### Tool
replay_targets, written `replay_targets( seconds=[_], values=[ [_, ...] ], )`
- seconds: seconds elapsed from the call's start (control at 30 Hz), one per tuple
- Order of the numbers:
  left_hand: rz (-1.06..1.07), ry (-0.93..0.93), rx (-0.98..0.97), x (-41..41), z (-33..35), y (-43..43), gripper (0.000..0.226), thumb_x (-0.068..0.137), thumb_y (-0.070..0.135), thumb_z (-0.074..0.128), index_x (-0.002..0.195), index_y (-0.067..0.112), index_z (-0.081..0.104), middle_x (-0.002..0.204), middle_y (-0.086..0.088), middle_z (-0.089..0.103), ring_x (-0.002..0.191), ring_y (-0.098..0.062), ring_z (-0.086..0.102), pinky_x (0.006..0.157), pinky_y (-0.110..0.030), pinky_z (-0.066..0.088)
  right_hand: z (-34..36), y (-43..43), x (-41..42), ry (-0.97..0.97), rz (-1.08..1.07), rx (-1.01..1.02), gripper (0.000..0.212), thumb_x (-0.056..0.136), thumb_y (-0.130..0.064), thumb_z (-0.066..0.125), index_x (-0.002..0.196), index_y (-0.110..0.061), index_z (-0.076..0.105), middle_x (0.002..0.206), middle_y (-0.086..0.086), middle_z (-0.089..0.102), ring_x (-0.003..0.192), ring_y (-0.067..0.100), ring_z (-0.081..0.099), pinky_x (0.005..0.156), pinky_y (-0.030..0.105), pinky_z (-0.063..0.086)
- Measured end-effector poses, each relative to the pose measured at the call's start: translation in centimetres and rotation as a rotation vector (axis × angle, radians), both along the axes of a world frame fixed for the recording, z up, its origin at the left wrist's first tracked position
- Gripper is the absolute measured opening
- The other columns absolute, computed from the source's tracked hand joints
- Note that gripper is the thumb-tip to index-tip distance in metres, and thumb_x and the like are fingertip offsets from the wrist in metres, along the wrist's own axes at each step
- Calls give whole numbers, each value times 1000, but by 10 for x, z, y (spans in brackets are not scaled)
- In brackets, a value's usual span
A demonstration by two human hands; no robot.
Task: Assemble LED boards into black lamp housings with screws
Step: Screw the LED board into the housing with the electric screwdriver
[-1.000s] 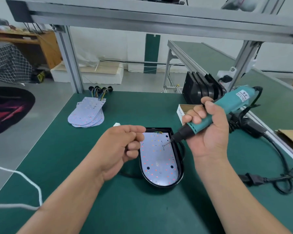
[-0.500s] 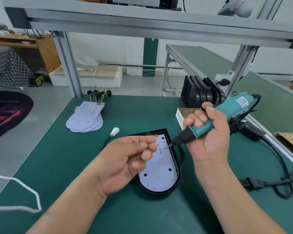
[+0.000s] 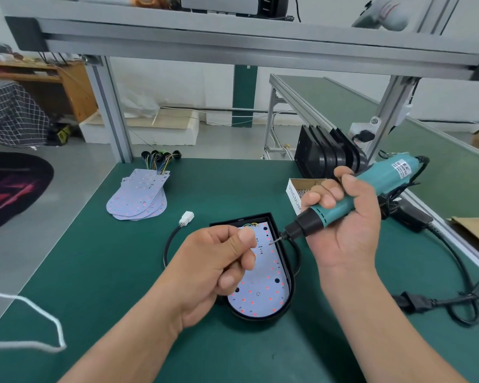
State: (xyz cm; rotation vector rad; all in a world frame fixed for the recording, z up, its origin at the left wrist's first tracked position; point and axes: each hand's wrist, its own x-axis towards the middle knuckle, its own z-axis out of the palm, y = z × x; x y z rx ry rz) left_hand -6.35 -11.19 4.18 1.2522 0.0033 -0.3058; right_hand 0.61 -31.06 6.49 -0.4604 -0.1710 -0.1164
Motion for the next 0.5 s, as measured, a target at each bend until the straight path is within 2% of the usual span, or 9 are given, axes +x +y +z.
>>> replay_targets(
  seconds=[0.07,0.17,0.23,0.33,0.43,0.5],
  values=[
    [-29,-7,-7,0,-2,1,28,84,37,79,88,9,76,81,-13,69,43,-9,35,41,-18,28,0,0,0,-3,1,-3,12,96,-11,54,93,-16,65,68,-5,42,55,10,44,61,27,50],
    [-23,-25,25,0,-7,2,20,104,18,64,96,8,79,96,-18,77,47,-9,37,44,-17,31,0,0,0,-7,6,-5,12,95,-11,55,93,-16,65,68,-5,43,55,10,44,61,27,50],
    [3,-55,79,0,-8,1,19,107,12,61,100,9,78,99,-20,78,46,-10,38,44,-17,32,0,-1,0,-11,7,-3,11,96,-12,55,94,-16,65,67,-5,43,55,10,44,61,27,50],
    [7,-104,157,0,-7,1,12,102,16,67,108,6,72,97,-18,79,45,-10,38,45,-17,33,1,-1,0,-16,0,-6,9,96,-12,54,96,-16,62,67,-5,43,55,10,44,61,27,50],
    [-1,-124,237,-1,-5,-1,29,90,27,65,111,7,67,95,-13,80,44,-10,38,45,-15,34,0,-1,-1,-19,4,-8,9,95,-11,54,96,-16,62,67,-5,43,54,10,44,61,27,50],
    [-9,-129,273,-2,-3,-1,29,90,28,62,111,9,66,92,-12,81,44,-11,38,45,-15,35,0,0,-1,-20,8,-13,8,95,-11,55,96,-16,62,67,-5,43,54,10,44,61,27,50]
  ],
)
